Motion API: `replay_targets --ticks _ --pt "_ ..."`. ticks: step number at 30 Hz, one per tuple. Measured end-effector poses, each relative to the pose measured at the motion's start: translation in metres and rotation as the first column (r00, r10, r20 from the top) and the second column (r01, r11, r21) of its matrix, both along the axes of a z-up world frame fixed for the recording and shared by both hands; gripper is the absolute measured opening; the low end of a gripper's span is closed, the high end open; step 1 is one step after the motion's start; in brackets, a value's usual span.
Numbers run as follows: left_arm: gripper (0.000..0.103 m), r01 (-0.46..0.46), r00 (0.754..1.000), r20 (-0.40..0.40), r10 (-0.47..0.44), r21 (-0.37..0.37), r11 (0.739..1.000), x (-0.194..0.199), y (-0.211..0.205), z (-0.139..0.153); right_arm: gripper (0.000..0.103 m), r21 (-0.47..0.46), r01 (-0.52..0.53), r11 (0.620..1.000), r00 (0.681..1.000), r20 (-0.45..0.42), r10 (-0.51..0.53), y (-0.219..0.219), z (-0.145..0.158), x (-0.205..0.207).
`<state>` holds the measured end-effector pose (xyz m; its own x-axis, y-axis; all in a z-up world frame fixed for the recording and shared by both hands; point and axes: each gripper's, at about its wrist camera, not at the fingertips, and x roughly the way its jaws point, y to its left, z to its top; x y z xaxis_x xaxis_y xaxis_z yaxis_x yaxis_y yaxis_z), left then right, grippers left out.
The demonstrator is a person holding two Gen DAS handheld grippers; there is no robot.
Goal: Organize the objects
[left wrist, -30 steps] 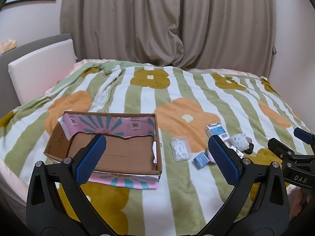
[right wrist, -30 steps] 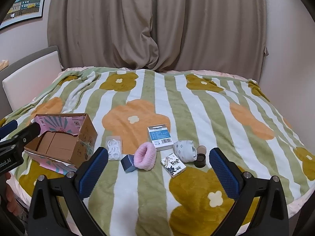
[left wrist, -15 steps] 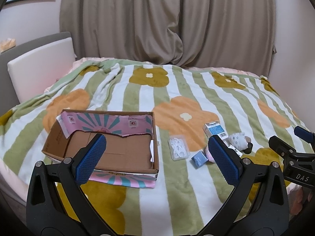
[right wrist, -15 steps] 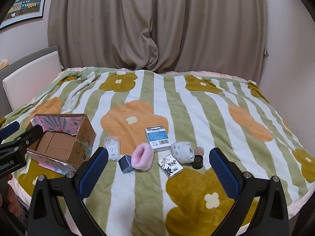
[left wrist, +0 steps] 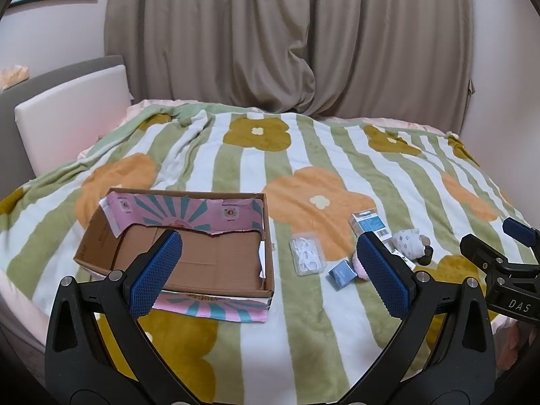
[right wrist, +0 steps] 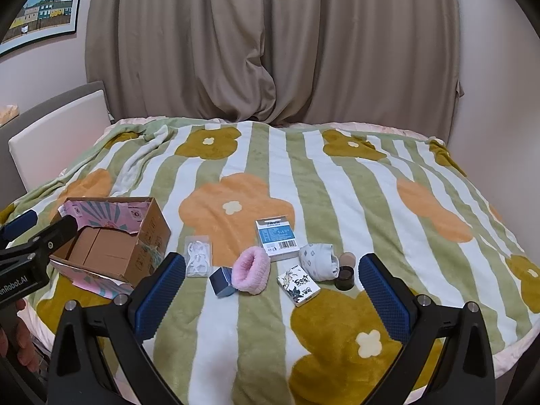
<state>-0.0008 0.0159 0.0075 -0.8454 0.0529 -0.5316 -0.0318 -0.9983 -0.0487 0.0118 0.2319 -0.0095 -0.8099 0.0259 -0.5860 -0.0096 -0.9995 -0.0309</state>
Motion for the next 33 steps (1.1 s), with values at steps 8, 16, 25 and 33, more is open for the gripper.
replay_targets --ticks 8,16,25,33 --pt "0.103 0.004 1.0 0.0 -0.004 0.002 1.0 0.0007 0.001 0.0002 0.103 -0.006 -0.014 1.0 1.0 -0.007 0.014 0.0028 0.0015 0.002" --pt "0.103 0.008 1.0 0.001 -0.008 0.008 1.0 0.0006 0.0017 0.0012 0.103 0.004 -0.013 1.0 1.0 -0.017 0.013 0.0019 0.003 0.0024" --pt "0.103 0.014 1.0 0.001 -0.014 0.013 1.0 0.0008 0.0032 0.0017 0.103 -0.001 -0.01 1.0 1.0 -0.018 0.01 0.0053 0.0047 0.0023" --pt "0.103 0.018 1.0 0.007 -0.018 0.013 1.0 -0.0018 0.0093 0.0032 0.103 0.002 -0.008 1.0 1.0 -0.021 0.008 0.0071 0.0059 0.0024"
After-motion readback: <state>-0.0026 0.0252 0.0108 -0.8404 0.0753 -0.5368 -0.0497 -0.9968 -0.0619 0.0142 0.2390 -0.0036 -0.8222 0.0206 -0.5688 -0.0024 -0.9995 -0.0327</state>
